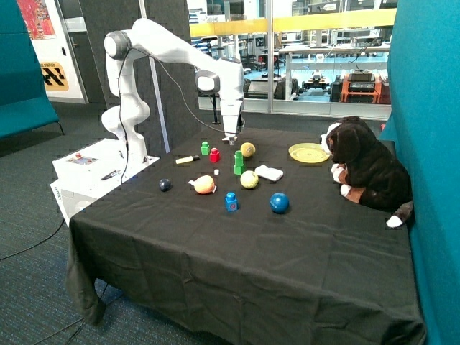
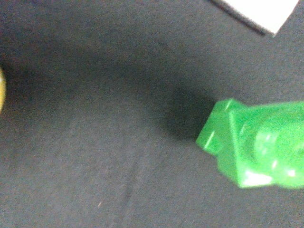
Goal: Stack green blocks
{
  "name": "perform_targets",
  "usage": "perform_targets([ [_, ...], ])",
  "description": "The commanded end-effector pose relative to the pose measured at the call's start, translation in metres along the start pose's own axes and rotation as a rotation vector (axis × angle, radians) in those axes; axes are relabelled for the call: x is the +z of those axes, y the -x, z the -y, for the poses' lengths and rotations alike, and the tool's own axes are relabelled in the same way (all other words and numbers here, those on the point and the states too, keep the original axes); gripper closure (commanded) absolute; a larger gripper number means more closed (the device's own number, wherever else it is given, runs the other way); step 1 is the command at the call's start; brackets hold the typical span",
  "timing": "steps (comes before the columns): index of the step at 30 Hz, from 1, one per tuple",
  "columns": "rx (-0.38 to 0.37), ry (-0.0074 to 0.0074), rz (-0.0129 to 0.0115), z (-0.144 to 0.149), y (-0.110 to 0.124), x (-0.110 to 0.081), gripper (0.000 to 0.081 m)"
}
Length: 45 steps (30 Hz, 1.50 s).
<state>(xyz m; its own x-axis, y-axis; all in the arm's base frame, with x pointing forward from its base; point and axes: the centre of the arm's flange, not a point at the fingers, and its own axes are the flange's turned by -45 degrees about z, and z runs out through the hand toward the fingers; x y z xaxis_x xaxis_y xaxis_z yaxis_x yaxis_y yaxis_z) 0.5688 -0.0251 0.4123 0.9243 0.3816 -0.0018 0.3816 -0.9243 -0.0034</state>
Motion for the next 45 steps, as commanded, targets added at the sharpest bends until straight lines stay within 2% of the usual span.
perform_targets([
  [1, -0.075, 0.0034, -0.0016, 0.026, 0.03, -0.022, 0.0291],
  [9, -0.136, 0.0035, -0.0015, 0.041, 0.053, -0.028, 0.0326],
  [15, -0.147, 0.0035, -0.0015, 0.046, 0.056, -0.026, 0.0355],
  [18, -0.166, 0.0035, -0.0015, 0.051, 0.056, -0.025, 0.0332],
  [25, -0.27, 0.0036, -0.0013, 0.077, 0.063, -0.018, 0.0327],
  [31, -0.34, 0.0036, -0.0012, 0.098, 0.069, -0.012, 0.0549],
  [32, -0.35, 0.0036, -0.0012, 0.101, 0.071, -0.012, 0.0452],
  [33, -0.361, 0.0037, -0.0011, 0.103, 0.071, -0.011, 0.0397],
  [38, -0.409, 0.0037, -0.0011, 0.116, 0.074, -0.008, 0.0365],
  [39, -0.421, 0.0037, -0.001, 0.119, 0.074, -0.007, 0.0309],
  [41, -0.437, 0.0037, -0.001, 0.124, 0.073, -0.006, 0.0275],
  [45, -0.479, 0.0037, -0.0009, 0.137, 0.074, -0.004, 0.0268],
])
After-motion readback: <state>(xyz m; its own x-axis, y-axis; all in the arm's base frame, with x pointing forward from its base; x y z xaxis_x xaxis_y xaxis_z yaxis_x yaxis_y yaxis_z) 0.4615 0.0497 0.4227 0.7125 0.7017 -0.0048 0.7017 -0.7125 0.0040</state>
